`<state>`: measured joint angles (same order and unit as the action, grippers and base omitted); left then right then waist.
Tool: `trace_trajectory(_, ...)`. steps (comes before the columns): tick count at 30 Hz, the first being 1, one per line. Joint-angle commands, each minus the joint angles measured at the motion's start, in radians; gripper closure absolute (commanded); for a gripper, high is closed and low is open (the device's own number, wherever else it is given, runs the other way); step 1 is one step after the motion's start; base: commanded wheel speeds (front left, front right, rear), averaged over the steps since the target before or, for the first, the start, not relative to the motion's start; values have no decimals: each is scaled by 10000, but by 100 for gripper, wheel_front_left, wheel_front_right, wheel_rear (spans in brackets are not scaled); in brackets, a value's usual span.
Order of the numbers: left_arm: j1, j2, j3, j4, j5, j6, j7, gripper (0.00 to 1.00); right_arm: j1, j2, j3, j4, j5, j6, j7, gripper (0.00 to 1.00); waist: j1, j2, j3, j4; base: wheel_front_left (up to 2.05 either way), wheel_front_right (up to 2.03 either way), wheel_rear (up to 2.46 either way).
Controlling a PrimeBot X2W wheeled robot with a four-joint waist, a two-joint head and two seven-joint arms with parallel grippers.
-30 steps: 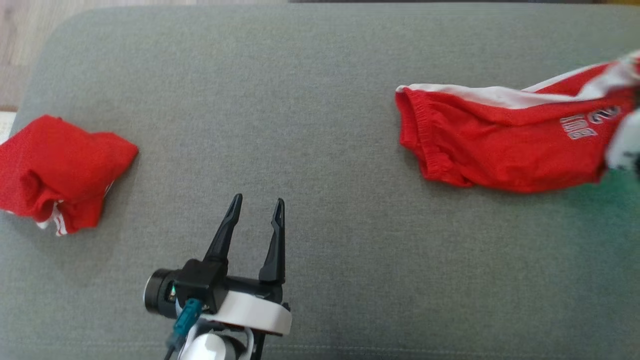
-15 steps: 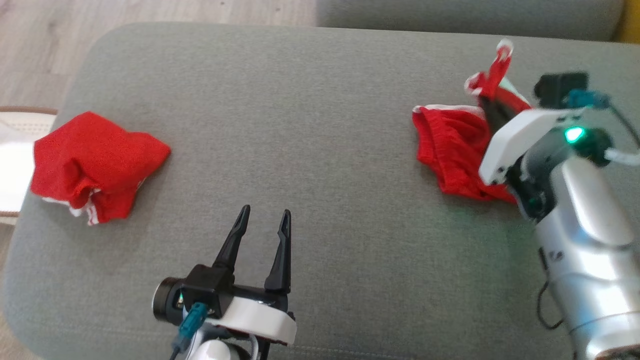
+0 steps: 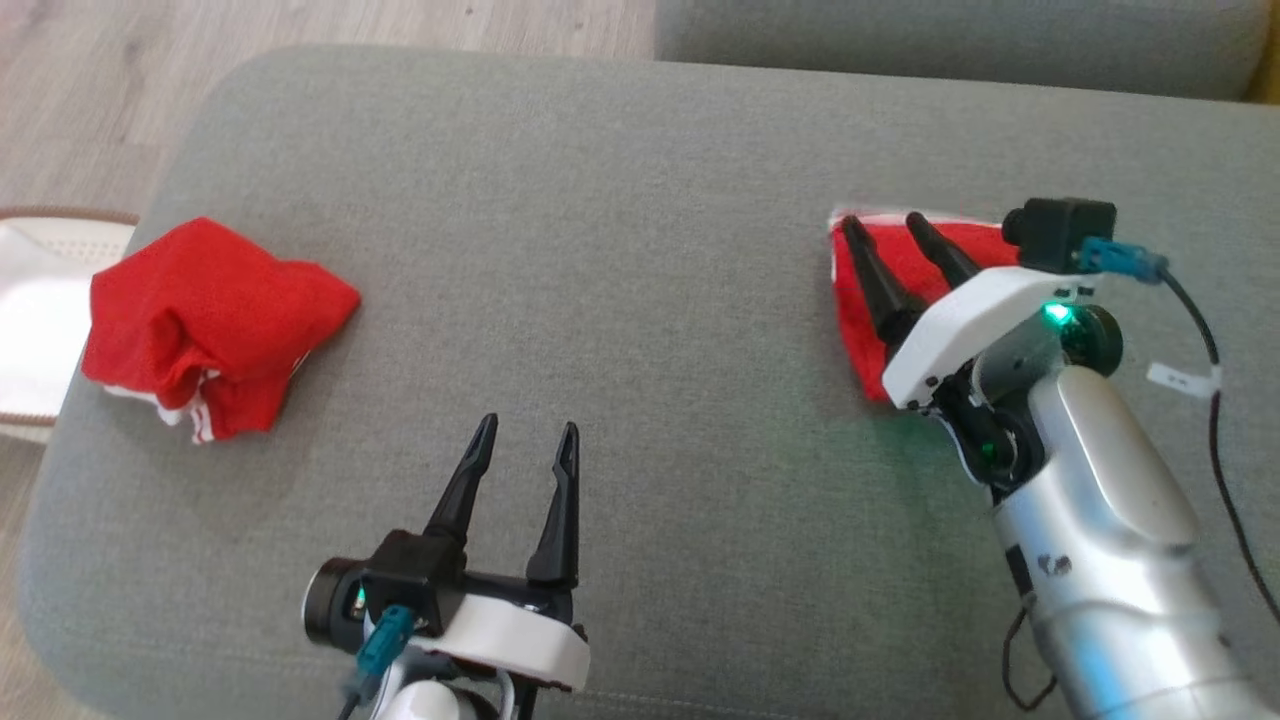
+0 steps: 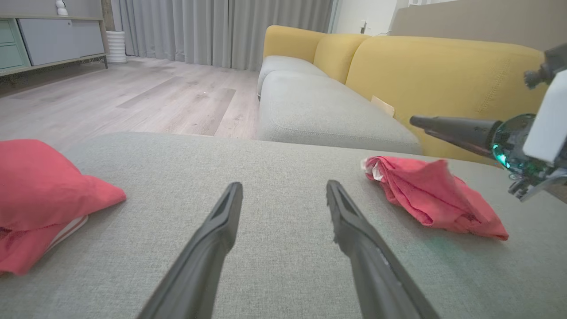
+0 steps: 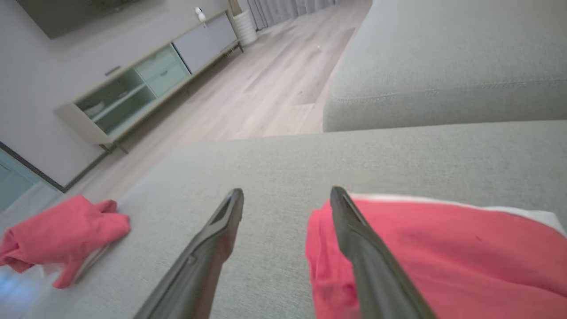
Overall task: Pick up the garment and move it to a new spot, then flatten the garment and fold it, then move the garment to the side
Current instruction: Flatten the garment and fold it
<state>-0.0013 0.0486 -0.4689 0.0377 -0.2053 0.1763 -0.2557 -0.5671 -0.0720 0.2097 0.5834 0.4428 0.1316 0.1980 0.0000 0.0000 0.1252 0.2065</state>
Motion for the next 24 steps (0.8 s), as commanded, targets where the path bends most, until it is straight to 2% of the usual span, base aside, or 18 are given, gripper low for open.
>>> trace_trajectory(1, -148, 16, 375, -283, -27, 32, -61, 0, 35, 179, 229, -700, 236, -9, -266, 0, 0, 0, -122, -101, 0, 0, 0)
trace_trajectory(8, 235, 16, 730, -396, 101, 43, -61, 0, 1311, -726, -139, -1946, 762, -9, -609, 0, 0, 0, -544, -608, 0, 0, 0)
trace_trajectory(14, 449, 16, 916, -456, 220, -67, -61, 0, 2452, -1534, -564, -2498, 1221, -9, -826, 0, 0, 0, -733, -778, 0, 0, 0)
trace_trajectory(17, 549, 16, 1027, -503, 240, -58, -61, 0, 2803, -1707, -589, -2623, 1274, -9, -1059, 0, 0, 0, -832, -843, 0, 0, 0)
trace_trajectory(24, 1226, 16, 1778, -584, 324, -43, -61, 0, 3955, -1766, -228, -2571, 555, -9, -2834, 0, 0, 0, -1499, -1318, 0, 0, 0)
